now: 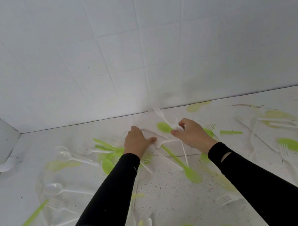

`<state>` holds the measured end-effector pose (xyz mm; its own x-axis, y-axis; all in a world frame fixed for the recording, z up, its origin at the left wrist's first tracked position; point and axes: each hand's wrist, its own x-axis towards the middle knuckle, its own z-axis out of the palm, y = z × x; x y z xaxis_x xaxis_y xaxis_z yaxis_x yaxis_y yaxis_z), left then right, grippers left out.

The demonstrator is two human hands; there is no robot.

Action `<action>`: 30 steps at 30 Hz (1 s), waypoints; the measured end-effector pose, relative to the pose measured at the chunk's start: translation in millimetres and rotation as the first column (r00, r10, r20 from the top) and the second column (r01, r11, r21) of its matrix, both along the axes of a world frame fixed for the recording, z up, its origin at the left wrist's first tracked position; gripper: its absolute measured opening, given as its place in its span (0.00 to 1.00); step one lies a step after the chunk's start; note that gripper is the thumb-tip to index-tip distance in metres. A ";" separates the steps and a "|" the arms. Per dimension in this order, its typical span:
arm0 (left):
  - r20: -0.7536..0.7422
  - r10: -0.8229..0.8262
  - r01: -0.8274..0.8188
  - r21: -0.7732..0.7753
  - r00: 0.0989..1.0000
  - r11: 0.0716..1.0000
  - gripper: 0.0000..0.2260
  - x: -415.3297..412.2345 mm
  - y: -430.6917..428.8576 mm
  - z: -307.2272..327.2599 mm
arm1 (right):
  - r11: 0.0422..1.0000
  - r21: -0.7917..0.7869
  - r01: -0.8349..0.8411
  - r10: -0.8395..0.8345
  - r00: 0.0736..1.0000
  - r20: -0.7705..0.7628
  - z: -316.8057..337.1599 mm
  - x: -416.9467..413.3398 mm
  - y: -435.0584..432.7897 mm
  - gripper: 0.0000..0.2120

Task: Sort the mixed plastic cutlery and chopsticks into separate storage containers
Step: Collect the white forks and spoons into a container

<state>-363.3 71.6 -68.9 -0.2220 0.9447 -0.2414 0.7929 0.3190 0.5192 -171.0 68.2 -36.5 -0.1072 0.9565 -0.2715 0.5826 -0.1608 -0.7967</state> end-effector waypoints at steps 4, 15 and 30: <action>0.029 0.016 -0.015 -0.035 0.999 0.999 0.16 1.9 -3.6 8.6 | 0.999 0.012 -0.030 0.030 1.000 -0.007 7.5 10.0 -14.9 0.14; -0.154 0.005 -0.004 0.004 0.988 1.000 0.26 20.4 -53.6 13.7 | 0.999 -0.043 -0.031 0.027 0.995 -0.094 27.5 32.1 -55.3 0.11; 0.370 0.182 -0.372 0.547 0.911 0.750 0.09 45.5 -109.4 53.8 | 0.920 -0.126 -0.371 0.315 0.892 -0.324 55.2 74.9 -116.5 0.14</action>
